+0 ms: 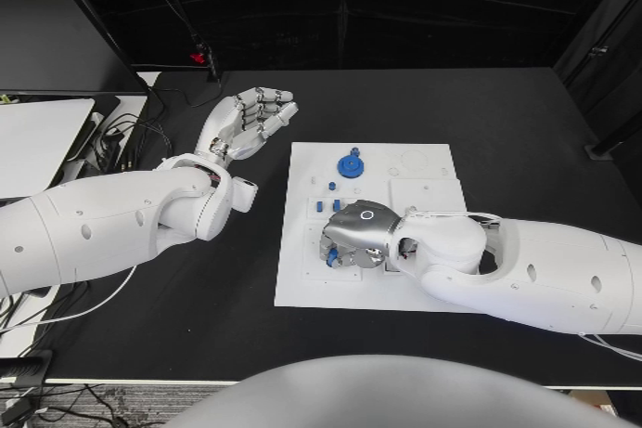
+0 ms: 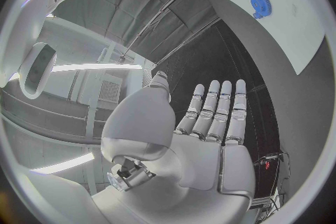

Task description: Assemble the parts on the task board

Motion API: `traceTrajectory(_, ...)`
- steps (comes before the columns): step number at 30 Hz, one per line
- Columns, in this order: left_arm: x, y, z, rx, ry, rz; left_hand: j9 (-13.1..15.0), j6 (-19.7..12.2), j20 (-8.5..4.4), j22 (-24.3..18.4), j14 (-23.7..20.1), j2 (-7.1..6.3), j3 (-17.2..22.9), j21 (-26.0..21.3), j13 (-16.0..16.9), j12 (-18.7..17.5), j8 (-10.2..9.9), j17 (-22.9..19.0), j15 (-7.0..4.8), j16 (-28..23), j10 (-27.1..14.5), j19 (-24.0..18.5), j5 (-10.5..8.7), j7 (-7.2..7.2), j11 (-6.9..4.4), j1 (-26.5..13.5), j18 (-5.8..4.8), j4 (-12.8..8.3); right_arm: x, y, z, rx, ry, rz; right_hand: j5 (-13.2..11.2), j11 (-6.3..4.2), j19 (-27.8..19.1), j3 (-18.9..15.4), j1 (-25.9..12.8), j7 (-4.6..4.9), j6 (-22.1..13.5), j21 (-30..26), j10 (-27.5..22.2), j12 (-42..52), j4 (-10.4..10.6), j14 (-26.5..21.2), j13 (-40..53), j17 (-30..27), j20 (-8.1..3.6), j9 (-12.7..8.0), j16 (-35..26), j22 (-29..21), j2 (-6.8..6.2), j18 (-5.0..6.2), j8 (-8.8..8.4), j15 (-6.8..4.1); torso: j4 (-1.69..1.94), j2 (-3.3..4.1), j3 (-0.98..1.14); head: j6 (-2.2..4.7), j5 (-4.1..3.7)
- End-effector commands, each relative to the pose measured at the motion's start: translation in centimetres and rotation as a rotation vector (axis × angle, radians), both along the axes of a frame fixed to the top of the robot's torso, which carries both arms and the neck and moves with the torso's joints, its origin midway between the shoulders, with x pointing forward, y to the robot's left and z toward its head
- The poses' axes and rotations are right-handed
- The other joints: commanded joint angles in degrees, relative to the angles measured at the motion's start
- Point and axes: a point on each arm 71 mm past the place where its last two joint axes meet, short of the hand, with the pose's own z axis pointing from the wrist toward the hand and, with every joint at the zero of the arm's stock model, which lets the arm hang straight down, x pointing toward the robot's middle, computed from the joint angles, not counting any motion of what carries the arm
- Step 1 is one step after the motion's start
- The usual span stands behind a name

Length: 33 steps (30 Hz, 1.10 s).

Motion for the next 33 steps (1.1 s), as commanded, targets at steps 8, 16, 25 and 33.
traceTrajectory(8, -0.1, -0.1, 0.3, -0.010, -0.029, -0.017, -0.1, -0.3, -0.04, -0.1, -0.5, 0.65, -0.4, 0.1, -0.1, 0.3, 0.4, -0.1, 0.08, 0.4, -0.5, 0.5, 0.40, 6.69, -0.03, 0.0, -0.16, -0.1, -0.1, 0.0, -0.1, 0.013, 0.003, 0.013, 0.2, 1.91, -1.9, -6.2, -10.0, 1.94, -7.6, -4.9, -5.4, 0.0, -0.1, 3.3, 0.1, 1.8, 1.53, -0.8, -2.5, 8.5, -6.38, 1.56, -2.47, 1.51, -0.09, -0.01, 0.00, 0.00, 0.01)
traceTrajectory(16, -0.1, -0.1, 0.3, -0.011, -0.029, -0.018, -0.1, -0.3, -0.04, -0.1, -0.5, 0.65, -0.4, 0.1, -0.1, 0.3, 0.4, -0.1, 0.08, 0.4, -0.5, 0.5, 0.40, 6.69, -0.03, 0.0, -0.16, -0.1, 0.1, -0.4, 1.0, 0.191, -0.032, -0.007, 0.2, 2.80, -2.1, -7.3, -12.6, 3.10, -9.8, -5.9, -7.7, 0.0, 0.1, 2.8, 0.2, -0.3, 2.22, -0.7, -3.6, 7.9, -7.42, 1.78, -2.41, 2.16, -0.06, -0.03, -0.01, 0.00, -0.18)
traceTrajectory(25, 0.0, -0.2, 0.3, -0.011, -0.026, -0.022, -0.1, -0.3, -0.04, -0.1, -0.5, 0.68, -0.4, 0.1, -0.1, 0.3, 0.4, -0.2, 0.08, 0.5, -0.5, 0.5, 0.42, 6.70, -0.03, 0.0, -0.16, -0.1, 0.5, -3.4, 2.8, 0.567, 0.064, -0.134, 0.2, 3.33, -1.7, -5.5, -12.8, 3.61, -11.6, -5.7, -9.7, 0.1, -0.1, 2.7, 0.2, -1.3, 2.72, -0.7, -4.1, 7.9, -6.03, 1.75, -2.40, 2.61, -0.05, -0.08, -0.02, 0.00, -0.47)
traceTrajectory(33, 0.0, -0.4, 0.2, -0.011, -0.023, -0.025, -0.1, -0.3, -0.04, -0.1, -0.5, 0.68, -0.4, 0.1, -0.1, 0.3, 0.4, -0.2, 0.08, 0.5, -0.5, 0.5, 0.42, 6.70, -0.03, 0.0, -0.16, -0.1, 0.8, -8.9, 3.4, 0.816, 0.275, -0.325, 0.3, 3.38, -1.3, -5.0, -12.7, 3.72, -11.5, -5.0, -9.6, 1.5, -0.1, 3.0, 0.5, -0.4, 3.01, -0.5, -3.5, 8.1, -4.03, 1.64, -1.85, 2.76, -0.07, -0.11, -0.07, 0.00, -1.22)
